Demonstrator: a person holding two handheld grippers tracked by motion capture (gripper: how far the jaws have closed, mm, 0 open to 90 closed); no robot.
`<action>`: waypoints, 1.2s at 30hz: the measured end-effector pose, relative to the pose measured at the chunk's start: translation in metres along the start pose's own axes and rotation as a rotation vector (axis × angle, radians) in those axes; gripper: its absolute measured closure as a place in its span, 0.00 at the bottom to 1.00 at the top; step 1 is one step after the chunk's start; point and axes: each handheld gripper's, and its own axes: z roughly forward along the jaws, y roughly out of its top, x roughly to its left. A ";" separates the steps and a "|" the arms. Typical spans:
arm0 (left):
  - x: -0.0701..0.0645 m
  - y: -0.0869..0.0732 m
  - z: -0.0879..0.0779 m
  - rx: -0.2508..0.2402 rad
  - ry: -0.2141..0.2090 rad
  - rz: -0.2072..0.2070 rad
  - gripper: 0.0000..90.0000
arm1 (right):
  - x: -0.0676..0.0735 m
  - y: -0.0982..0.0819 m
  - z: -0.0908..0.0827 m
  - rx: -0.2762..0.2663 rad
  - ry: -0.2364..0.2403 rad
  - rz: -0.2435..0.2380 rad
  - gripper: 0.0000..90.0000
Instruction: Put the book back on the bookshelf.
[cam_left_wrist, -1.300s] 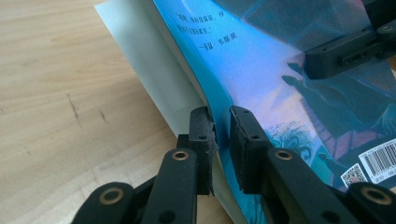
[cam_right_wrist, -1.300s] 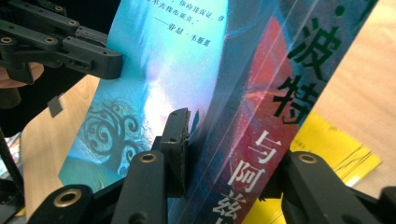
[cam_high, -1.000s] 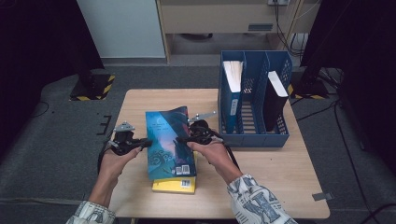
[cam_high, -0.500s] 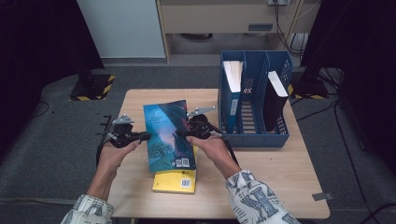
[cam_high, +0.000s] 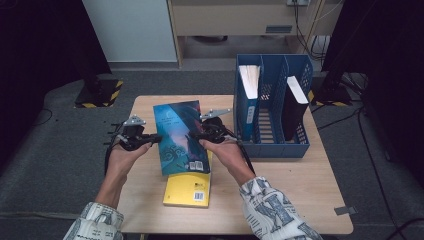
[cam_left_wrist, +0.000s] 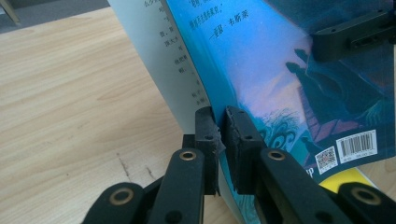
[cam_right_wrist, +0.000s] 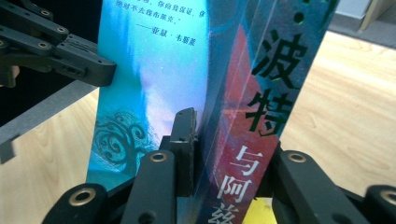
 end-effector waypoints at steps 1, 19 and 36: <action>0.001 0.001 0.001 0.001 0.004 -0.001 0.93 | -0.001 0.001 0.001 -0.001 -0.003 0.000 0.77; 0.005 0.014 0.009 -0.026 0.092 0.045 0.93 | -0.008 0.012 0.016 -0.050 -0.081 -0.078 0.76; -0.006 0.004 -0.004 -0.045 0.076 0.052 0.93 | 0.004 0.001 0.005 -0.065 -0.068 -0.106 0.75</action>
